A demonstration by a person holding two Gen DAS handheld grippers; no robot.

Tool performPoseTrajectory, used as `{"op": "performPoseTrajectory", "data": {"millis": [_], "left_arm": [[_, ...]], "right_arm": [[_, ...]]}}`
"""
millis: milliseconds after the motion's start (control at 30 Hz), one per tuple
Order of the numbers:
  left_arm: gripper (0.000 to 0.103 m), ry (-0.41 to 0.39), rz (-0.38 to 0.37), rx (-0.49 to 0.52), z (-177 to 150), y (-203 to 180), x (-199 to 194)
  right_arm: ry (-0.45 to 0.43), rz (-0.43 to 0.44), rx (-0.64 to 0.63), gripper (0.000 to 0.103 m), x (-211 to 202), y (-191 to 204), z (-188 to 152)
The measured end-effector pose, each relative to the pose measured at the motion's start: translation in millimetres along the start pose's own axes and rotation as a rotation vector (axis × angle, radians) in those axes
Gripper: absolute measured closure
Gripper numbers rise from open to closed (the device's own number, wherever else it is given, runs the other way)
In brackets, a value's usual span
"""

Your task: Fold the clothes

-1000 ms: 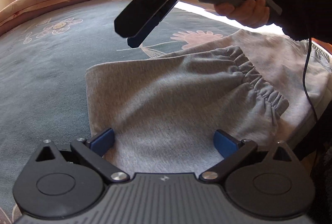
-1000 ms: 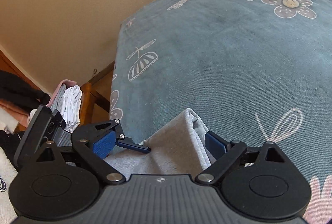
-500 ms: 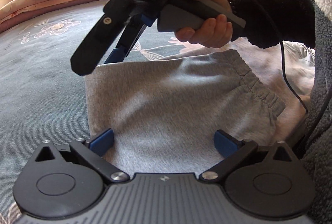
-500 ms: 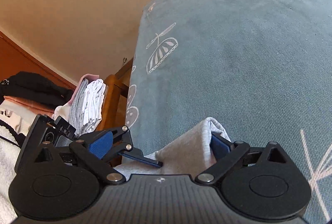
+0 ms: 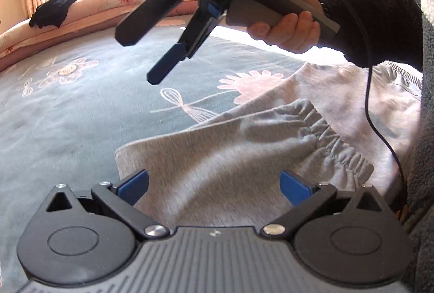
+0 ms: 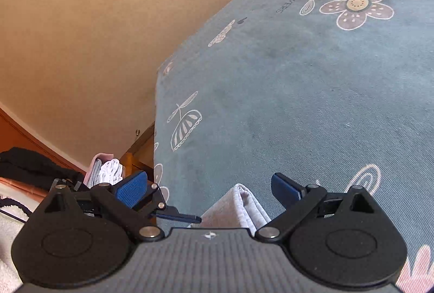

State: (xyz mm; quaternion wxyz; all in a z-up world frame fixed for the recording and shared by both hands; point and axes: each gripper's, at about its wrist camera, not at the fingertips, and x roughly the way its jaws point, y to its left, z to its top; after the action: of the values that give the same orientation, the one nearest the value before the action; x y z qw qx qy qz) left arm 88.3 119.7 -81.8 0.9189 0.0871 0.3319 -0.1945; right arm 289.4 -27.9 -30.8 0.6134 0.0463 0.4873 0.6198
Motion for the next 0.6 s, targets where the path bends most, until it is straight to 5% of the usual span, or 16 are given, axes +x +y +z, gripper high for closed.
{"op": "performPoseTrajectory", "data": {"millis": [167,333,600], "left_arm": [[0.001,0.087,-0.036,-0.124,8,30,41],[0.001,0.072,-0.046,-0.145,6,32,42],[0.001,0.069,-0.06,-0.255,6,43,44]], "right_arm": [[-0.068,-0.101,0.058,0.003,-54,1,-37],[-0.119,-0.168,0.151,0.001,-87,-6,-87],[-0.233,-0.133,0.319,0.001,-98,-17,-143]]}}
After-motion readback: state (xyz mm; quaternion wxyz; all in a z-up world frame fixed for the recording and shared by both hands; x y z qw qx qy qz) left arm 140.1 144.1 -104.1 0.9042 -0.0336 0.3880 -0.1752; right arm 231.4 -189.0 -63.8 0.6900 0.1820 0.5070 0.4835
